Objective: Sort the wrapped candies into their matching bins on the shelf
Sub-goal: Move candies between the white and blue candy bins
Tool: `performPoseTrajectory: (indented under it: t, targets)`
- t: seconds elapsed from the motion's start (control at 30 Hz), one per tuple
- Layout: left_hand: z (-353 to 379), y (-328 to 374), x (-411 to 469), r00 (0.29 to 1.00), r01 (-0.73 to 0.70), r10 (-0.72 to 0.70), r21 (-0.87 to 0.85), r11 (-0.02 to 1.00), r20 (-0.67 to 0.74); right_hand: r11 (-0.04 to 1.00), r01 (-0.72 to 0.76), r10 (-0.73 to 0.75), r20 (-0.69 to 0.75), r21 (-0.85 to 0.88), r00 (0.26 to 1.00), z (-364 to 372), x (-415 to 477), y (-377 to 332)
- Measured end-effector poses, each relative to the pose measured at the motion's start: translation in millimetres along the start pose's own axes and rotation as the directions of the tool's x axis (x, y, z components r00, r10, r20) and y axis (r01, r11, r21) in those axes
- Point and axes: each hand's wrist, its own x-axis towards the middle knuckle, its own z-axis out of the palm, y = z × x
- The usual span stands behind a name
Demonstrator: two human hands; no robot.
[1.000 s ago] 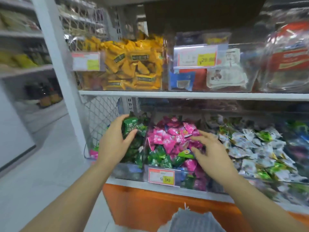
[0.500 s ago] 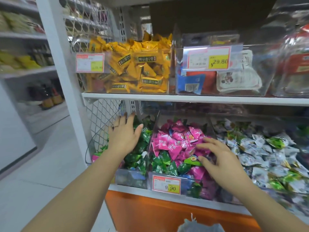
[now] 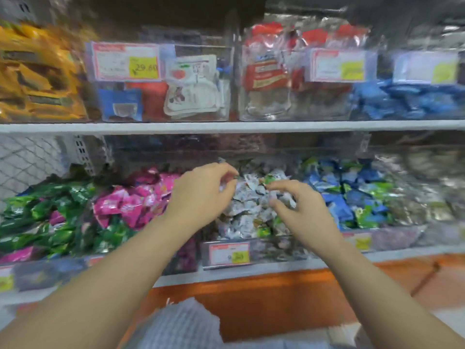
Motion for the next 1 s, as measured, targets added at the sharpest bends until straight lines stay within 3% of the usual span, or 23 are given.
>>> performPoseTrajectory:
  t: [0.2,0.3,0.4,0.53,0.7,0.9,1.0]
  targets:
    - [63.4,79.1,27.8,0.994,-0.032,0.048,-0.159,0.987,0.1,0.993,-0.097,0.088,-0.124,-0.065,0.988,-41.4,-23.2,74.6]
    - [94.8,102.2,43.8,0.981,-0.043,0.074,-0.176,0.983,0.177,0.984,-0.125,0.112,-0.102,-0.124,0.988,-51.3,-29.7,113.5]
    - [120.6,108.2,51.8,0.967,-0.037,0.064,-0.115,0.993,0.247,0.966,-0.119,0.122,-0.003,-0.231,0.993,-62.6,-26.0,145.2]
    - [137.0,98.0,52.9,0.979,-0.066,0.096,-0.169,0.983,0.179,0.917,0.049,0.041,0.216,-0.395,0.975,-76.7,4.1,166.1]
    - [139.5,93.0,51.2,0.982,-0.096,0.135,-0.258,0.961,0.136,0.95,0.069,0.07,0.421,-0.305,0.905,-86.2,43.6,168.8]
    - [139.5,92.5,51.5,0.98,-0.108,0.15,-0.282,0.953,0.132,0.923,0.066,0.041,0.267,-0.379,0.963,-108.2,65.7,186.9]
    - [140.3,91.2,51.8,0.979,-0.115,0.157,-0.286,0.951,0.127,0.915,-0.032,0.08,0.105,-0.402,0.991,-115.8,65.1,195.6]
